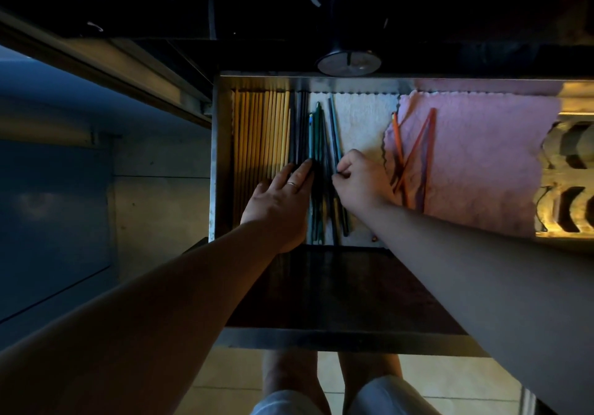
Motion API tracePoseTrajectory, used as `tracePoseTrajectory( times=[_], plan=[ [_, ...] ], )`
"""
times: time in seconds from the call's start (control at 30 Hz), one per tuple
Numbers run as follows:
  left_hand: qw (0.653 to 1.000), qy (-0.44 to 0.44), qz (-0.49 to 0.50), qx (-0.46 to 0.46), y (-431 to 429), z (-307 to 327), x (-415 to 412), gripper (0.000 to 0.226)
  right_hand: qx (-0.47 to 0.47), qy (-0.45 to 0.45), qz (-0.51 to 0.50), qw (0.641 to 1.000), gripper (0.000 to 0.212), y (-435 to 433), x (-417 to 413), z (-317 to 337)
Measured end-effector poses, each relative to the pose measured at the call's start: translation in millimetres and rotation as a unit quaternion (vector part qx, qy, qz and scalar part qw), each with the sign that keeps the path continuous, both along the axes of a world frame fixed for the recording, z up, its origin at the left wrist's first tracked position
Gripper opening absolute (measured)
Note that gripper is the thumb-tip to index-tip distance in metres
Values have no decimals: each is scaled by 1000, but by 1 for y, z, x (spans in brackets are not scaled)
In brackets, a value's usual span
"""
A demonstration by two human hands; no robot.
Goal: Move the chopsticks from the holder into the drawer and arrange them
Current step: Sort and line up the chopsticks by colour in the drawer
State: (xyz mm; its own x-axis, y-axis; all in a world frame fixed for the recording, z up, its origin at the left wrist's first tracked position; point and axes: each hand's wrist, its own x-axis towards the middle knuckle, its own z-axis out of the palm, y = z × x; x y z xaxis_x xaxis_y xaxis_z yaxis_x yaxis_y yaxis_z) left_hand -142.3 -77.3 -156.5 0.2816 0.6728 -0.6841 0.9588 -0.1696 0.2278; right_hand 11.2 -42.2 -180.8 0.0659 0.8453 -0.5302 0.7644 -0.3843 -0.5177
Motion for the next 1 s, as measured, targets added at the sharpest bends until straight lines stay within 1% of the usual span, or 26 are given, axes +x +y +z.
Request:
tracePoseTrajectory(
  times=[0.13,0.2,0.3,0.37,0.47,0.5,0.57,0.67,0.73,1.0],
  plan=[
    [1000,-8,4,8,0,-2,1,77,20,-16,2,1000,8,2,1,-2],
    [1000,-8,2,5,1,-2,1,77,28,-39,2,999,11,6,2,-3],
    [1000,-8,4,3,2,-3,2,79,24,-83,30,996,13,11,2,-5],
    [1000,-9,11,-1,2,-4,2,81,-2,-101,23,995,19,16,-3,-8],
    [1000,-10,21,-8,2,-4,2,83,-67,-117,-1,991,27,23,-11,-10],
    [1000,-10,21,-6,1,-4,2,83,-75,-118,-9,990,28,23,-12,-9],
    [1000,-11,19,3,1,-3,2,82,-58,-118,-29,991,25,22,-10,-5],
    [1000,-15,7,19,1,-1,4,78,-20,-91,-55,994,14,16,-1,2],
    [1000,-16,-3,14,3,0,5,77,-12,-72,-52,996,7,10,5,3],
    [998,38,-30,26,2,0,13,82,39,-27,-73,996,11,-2,6,4]
  ],
)
